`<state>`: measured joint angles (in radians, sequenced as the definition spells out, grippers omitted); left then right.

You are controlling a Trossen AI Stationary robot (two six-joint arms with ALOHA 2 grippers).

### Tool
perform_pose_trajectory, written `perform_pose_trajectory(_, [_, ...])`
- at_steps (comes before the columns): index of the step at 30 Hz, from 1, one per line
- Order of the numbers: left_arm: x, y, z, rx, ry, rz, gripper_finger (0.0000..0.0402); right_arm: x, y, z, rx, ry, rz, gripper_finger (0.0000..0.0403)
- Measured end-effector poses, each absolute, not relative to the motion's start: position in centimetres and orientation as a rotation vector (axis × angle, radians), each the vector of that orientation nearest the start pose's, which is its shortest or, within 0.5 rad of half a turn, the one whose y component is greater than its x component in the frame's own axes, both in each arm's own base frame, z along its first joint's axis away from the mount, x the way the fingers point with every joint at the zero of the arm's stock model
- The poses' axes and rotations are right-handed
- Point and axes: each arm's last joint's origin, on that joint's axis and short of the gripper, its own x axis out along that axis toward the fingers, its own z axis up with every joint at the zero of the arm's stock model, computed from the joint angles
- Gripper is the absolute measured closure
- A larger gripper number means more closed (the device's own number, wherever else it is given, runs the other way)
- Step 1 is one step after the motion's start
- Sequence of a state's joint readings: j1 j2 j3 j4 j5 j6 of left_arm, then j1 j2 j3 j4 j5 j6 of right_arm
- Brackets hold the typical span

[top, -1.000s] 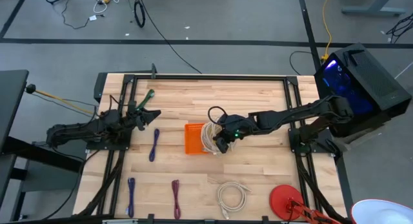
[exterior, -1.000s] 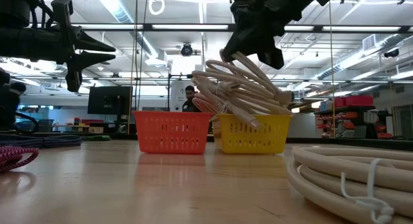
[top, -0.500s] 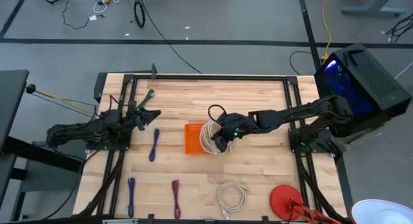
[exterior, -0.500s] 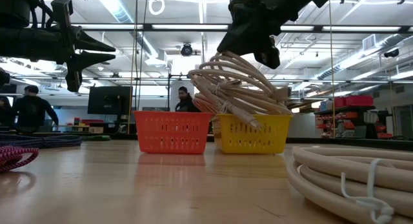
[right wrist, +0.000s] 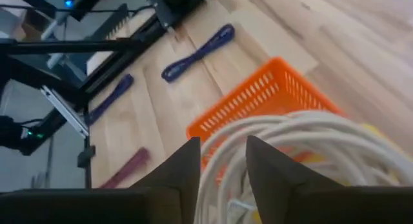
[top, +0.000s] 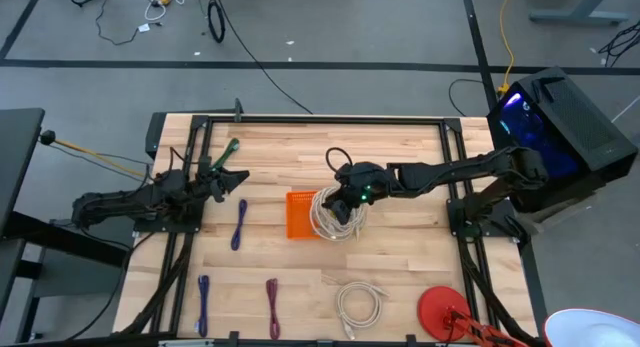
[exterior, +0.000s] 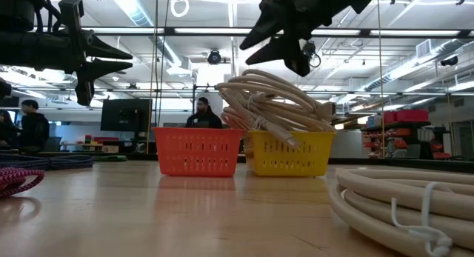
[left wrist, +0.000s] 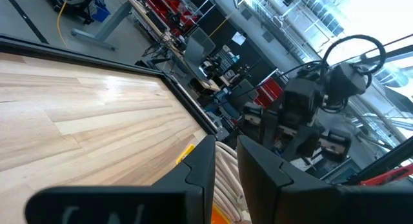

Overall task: Pick & Place USB Port
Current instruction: Put the brown HDMI cable into the yellow bin

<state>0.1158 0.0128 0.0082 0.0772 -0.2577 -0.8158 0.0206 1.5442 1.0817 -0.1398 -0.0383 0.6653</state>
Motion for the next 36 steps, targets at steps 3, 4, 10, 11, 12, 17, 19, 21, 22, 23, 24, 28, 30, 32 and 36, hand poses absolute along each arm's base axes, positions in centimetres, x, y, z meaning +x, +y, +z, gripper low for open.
perform_pose_trajectory(3, [9.5,1.9,17.3,-0.811,-0.221,0.323,0.0333,33.2,-0.1,25.8,0.625,0.626,-0.213,0.0265])
perform_pose_trajectory(4, [9.5,1.8,17.3,-0.811,-0.221,0.322,0.0333,32.9,-0.4,25.7,0.619,0.649,-0.238,0.0264])
perform_pose_trajectory(10, [9.5,1.8,17.3,-0.812,-0.213,0.308,0.0333,30.2,-1.1,24.3,0.587,0.935,-0.351,0.0270])
perform_pose_trajectory(11, [9.6,1.8,17.2,-0.812,-0.209,0.301,0.0333,29.8,-1.0,24.3,0.581,0.971,-0.352,0.0271])
perform_pose_trajectory(12, [9.6,1.8,17.2,-0.812,-0.204,0.293,0.0333,29.4,-0.8,24.3,0.575,0.995,-0.353,0.0272])
perform_pose_trajectory(17, [9.6,1.7,17.2,-0.813,-0.197,0.282,0.0333,28.2,-0.4,25.9,0.540,0.957,-0.367,0.0272])
perform_pose_trajectory(19, [9.6,1.7,17.2,-0.812,-0.197,0.283,0.0333,26.9,-0.5,26.5,0.511,0.979,-0.428,0.0273])
perform_pose_trajectory(21, [9.6,1.7,17.2,-0.812,-0.196,0.283,0.0333,25.5,-0.7,26.9,0.513,1.021,-0.496,0.0273])
perform_pose_trajectory(22, [9.6,1.7,17.2,-0.812,-0.196,0.283,0.0333,24.9,-0.7,27.2,0.526,1.033,-0.515,0.0273])
perform_pose_trajectory(23, [9.6,1.7,17.2,-0.812,-0.196,0.282,0.0333,24.4,-0.4,27.5,0.542,1.039,-0.512,0.0273])
perform_pose_trajectory(24, [9.6,1.7,17.2,-0.812,-0.196,0.283,0.0333,24.1,0.0,27.7,0.559,1.038,-0.489,0.0273])
perform_pose_trajectory(28, [9.6,1.7,17.2,-0.800,-0.194,0.283,0.0333,23.8,2.6,27.9,0.591,1.036,-0.378,0.0273])
perform_pose_trajectory(30, [9.6,1.7,17.2,-0.798,-0.194,0.284,0.0333,23.5,3.9,27.8,0.593,1.064,-0.366,0.0273])
perform_pose_trajectory(32, [9.6,1.7,17.2,-0.796,-0.193,0.284,0.0333,23.3,5.1,27.5,0.605,1.090,-0.365,0.0273])
perform_pose_trajectory(36, [9.6,1.7,17.2,-0.795,-0.194,0.285,0.0333,23.2,7.9,27.1,0.638,1.098,-0.345,0.0273])
